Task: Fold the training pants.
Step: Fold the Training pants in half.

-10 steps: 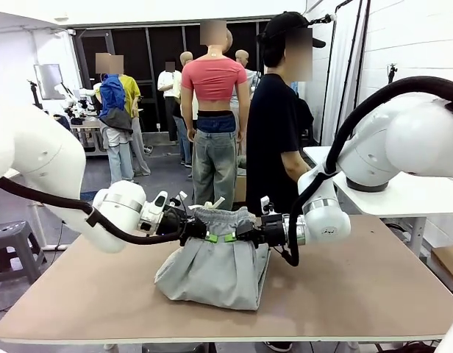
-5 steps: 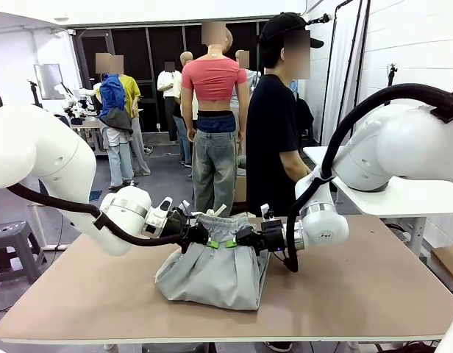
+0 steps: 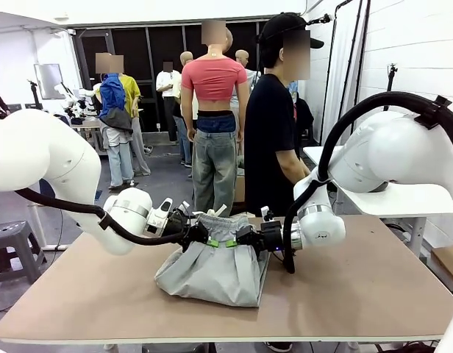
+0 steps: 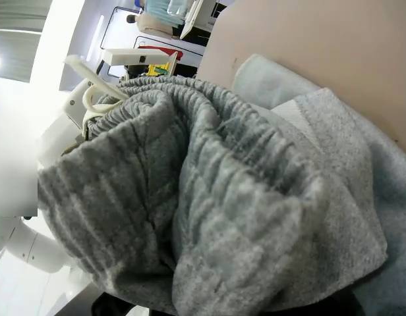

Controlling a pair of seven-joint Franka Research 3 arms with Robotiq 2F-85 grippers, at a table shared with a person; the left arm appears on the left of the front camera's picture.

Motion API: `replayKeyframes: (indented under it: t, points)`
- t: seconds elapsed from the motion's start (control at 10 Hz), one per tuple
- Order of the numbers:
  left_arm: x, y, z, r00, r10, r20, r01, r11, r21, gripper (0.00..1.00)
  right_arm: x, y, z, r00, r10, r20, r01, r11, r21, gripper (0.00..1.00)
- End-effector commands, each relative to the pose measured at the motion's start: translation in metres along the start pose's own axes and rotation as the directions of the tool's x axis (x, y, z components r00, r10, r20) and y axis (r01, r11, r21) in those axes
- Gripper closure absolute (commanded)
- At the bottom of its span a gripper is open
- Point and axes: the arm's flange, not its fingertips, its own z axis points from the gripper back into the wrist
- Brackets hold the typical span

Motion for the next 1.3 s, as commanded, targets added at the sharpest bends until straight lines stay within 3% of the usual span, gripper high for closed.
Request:
replayKeyframes:
  t: [0.0, 0.3, 0.4, 0.8, 0.9, 1.2]
  points:
    - [0.008, 0.028, 0.026, 0.999, 0.052, 0.014, -0.053, 0.995, 0.083, 1.00, 0.011, -0.016, 0.032, 0.997, -0.052, 0.060, 0.056, 0.996, -0.066, 1.00]
    - [0.007, 0.035, 0.029, 0.995, 0.097, 0.007, -0.097, 0.989, 0.109, 1.00, 0.009, -0.017, 0.034, 0.996, -0.086, 0.037, 0.090, 0.992, -0.091, 1.00]
    - [0.009, 0.038, 0.032, 0.994, 0.108, 0.020, -0.110, 0.987, 0.119, 0.86, 0.009, -0.018, 0.036, 0.994, -0.105, 0.042, 0.109, 0.989, -0.096, 0.93]
    - [0.017, 0.044, 0.050, 0.989, 0.123, 0.076, -0.134, 0.979, 0.155, 0.06, 0.005, -0.019, 0.051, 0.985, -0.165, 0.054, 0.171, 0.975, -0.139, 0.13]
    - [0.018, 0.043, 0.055, 0.989, 0.122, 0.088, -0.134, 0.978, 0.159, 0.00, 0.004, -0.015, 0.057, 0.984, -0.172, 0.052, 0.178, 0.970, -0.164, 0.00]
    - [0.019, 0.021, 0.076, 0.989, 0.081, 0.123, -0.098, 0.986, 0.135, 0.00, 0.004, 0.000, 0.076, 0.986, -0.157, 0.056, 0.166, 0.956, -0.243, 0.00]
